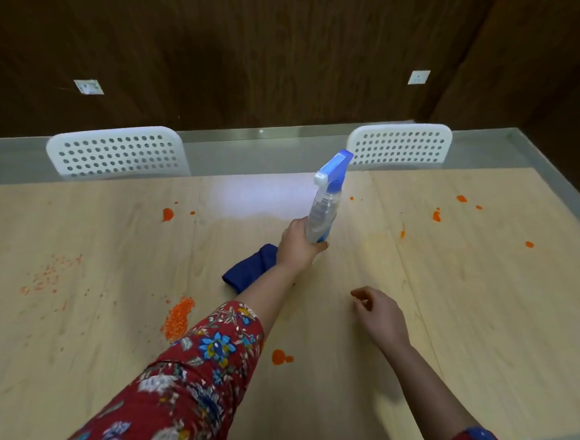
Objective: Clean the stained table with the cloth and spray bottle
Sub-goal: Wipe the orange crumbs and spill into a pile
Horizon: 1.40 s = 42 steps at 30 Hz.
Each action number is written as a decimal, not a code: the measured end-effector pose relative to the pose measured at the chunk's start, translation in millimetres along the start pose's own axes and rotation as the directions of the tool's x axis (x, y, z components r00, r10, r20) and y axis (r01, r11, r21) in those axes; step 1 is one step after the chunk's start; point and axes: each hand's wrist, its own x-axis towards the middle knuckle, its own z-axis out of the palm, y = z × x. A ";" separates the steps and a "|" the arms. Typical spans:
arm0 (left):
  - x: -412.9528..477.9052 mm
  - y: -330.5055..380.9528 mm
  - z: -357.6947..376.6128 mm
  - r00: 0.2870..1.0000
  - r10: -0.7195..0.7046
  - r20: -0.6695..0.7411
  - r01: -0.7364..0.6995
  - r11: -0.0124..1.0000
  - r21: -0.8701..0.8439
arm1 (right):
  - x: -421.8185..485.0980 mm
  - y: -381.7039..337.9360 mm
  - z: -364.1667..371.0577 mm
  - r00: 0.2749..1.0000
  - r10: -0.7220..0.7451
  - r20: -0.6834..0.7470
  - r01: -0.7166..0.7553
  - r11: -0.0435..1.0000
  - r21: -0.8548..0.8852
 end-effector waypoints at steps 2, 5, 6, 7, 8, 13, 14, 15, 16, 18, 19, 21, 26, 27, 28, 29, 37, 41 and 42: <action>-4.0 -3.5 -12.1 0.995 -0.008 0.100 0.008 1.000 0.002 | -2.6 -11.1 9.4 0.999 -0.045 0.012 0.045 0.999 0.023; -35.8 -26.1 -43.7 0.999 -0.022 0.025 0.022 1.000 0.015 | -6.7 -38.2 34.2 0.988 -0.148 0.054 0.143 0.987 0.074; -50.9 -40.6 -55.6 0.998 0.009 -0.060 -0.005 0.998 0.065 | -7.2 -50.9 43.9 0.979 -0.189 0.077 0.182 0.979 0.089; -69.0 -59.0 -71.5 0.989 0.036 -0.146 -0.017 0.992 0.128 | -8.1 -65.9 55.9 0.968 -0.229 0.107 0.219 0.971 0.097; -88.5 -77.4 -88.2 0.974 0.048 -0.220 -0.007 0.983 0.184 | -8.0 -80.1 68.1 0.961 -0.242 0.133 0.231 0.969 0.092; -164.9 -173.5 -166.3 0.925 0.057 -0.377 0.129 0.884 0.450 | -2.0 -130.5 105.1 0.984 -0.175 0.014 0.175 0.968 -0.179; -177.3 -188.0 -181.7 0.922 0.040 -0.385 0.166 0.859 0.485 | -0.5 -137.8 110.6 0.982 -0.190 0.014 0.188 0.959 -0.213; -189.5 -202.9 -195.9 0.915 0.023 -0.404 0.204 0.835 0.511 | -0.8 -145.6 117.5 0.980 -0.194 0.044 0.199 0.948 -0.249; -198.9 -212.7 -206.9 0.906 0.014 -0.423 0.234 0.817 0.527 | 0.3 -150.3 121.7 0.980 -0.184 0.073 0.197 0.937 -0.287; -215.5 -228.5 -224.7 0.888 0.003 -0.460 0.276 0.796 0.539 | 2.4 -155.4 129.6 0.985 -0.146 0.087 0.167 0.929 -0.331; -220.9 -235.1 -229.5 0.885 0.014 -0.466 0.280 0.784 0.555 | 4.1 -155.1 128.3 0.989 -0.138 0.060 0.150 0.938 -0.313; -229.5 -245.4 -239.9 0.886 0.025 -0.462 0.276 0.772 0.572 | 5.3 -154.6 124.5 0.991 -0.131 -0.017 0.124 0.965 -0.231; -240.9 -263.5 -252.0 0.887 0.032 -0.461 0.267 0.778 0.569 | 2.4 -159.1 116.7 0.992 -0.067 -0.103 0.060 0.996 -0.071; -243.1 -267.0 -254.8 0.880 0.022 -0.475 0.280 0.783 0.556 | 0.0 -163.5 119.4 0.993 -0.069 -0.092 0.066 0.997 -0.033; -245.3 -268.8 -256.0 0.875 0.012 -0.484 0.291 0.786 0.545 | -1.5 -166.1 122.7 0.994 -0.088 -0.070 0.088 0.996 -0.011; -247.7 -270.0 -255.4 0.873 0.008 -0.487 0.293 0.789 0.539 | -2.9 -168.1 125.8 0.992 -0.115 -0.048 0.115 0.993 -0.014; -264.9 -286.9 -269.9 0.833 -0.027 -0.553 0.381 0.753 0.536 | -12.0 -190.0 145.2 0.996 -0.086 0.000 0.086 0.996 -0.028; -260.4 -291.9 -272.9 0.823 -0.075 -0.564 0.424 0.741 0.521 | -23.8 -219.1 179.9 0.961 -0.249 0.122 0.260 0.963 -0.078; -259.5 -291.9 -273.0 0.828 -0.083 -0.555 0.425 0.738 0.525 | -22.7 -226.1 186.5 0.940 -0.291 0.180 0.307 0.949 -0.071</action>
